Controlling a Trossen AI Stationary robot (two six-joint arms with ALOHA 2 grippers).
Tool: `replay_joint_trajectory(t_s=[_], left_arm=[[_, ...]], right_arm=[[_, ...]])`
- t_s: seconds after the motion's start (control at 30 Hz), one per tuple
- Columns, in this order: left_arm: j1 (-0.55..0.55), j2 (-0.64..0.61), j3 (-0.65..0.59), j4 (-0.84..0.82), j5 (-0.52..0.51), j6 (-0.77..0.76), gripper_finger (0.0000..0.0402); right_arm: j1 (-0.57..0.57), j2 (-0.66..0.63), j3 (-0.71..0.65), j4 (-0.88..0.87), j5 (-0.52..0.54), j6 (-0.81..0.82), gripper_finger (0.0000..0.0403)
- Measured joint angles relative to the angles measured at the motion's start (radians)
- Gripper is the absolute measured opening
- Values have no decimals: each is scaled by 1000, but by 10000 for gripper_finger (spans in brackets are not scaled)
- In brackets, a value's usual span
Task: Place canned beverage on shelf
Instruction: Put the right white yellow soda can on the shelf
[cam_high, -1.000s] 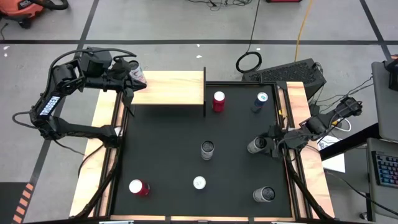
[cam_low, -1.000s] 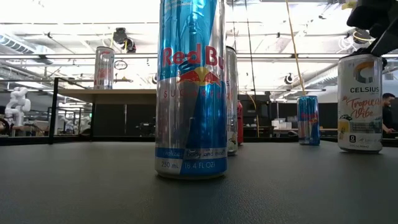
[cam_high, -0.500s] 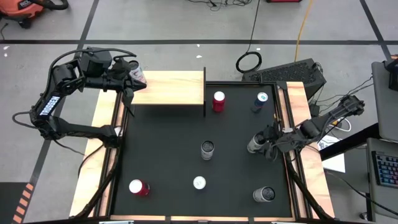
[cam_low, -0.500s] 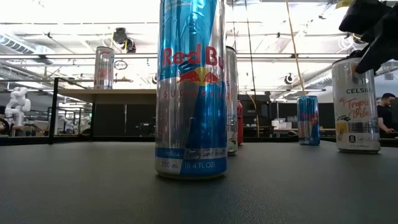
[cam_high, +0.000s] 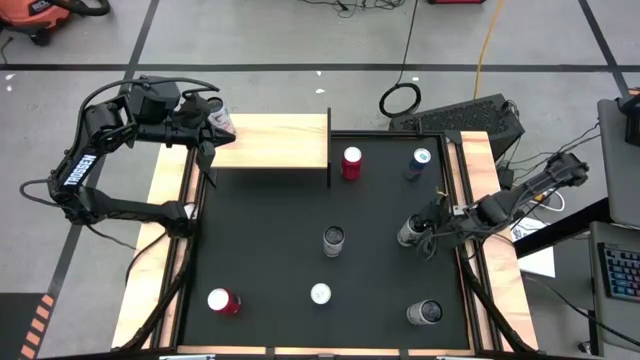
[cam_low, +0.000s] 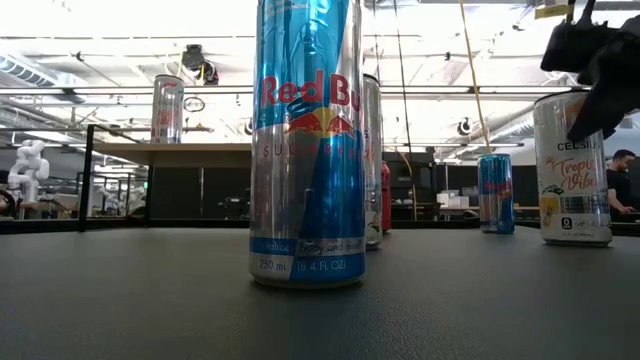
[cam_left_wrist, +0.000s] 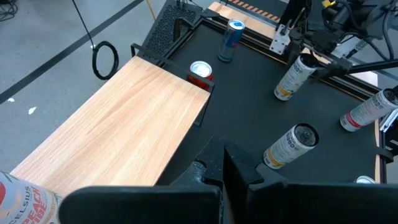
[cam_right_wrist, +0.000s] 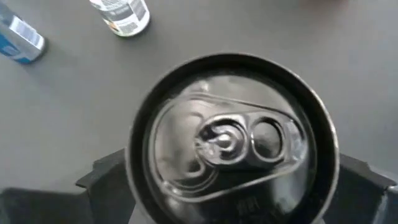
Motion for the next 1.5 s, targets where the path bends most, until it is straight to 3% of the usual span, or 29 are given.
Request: replay_joint_trajectory(t_s=[0.13,0.43,1.1,1.5], left_arm=[[0,0,0,0,0,0,1],[0,0,0,0,0,-5,1],[0,1,0,-6,-24,-7,1],[0,23,0,-8,-25,-6,1]], right_arm=[[-8,19,0,0,0,6,341],[-12,71,3,9,8,82,214],[-83,85,42,112,-16,28,213],[-228,199,318,102,-2,-320,213]])
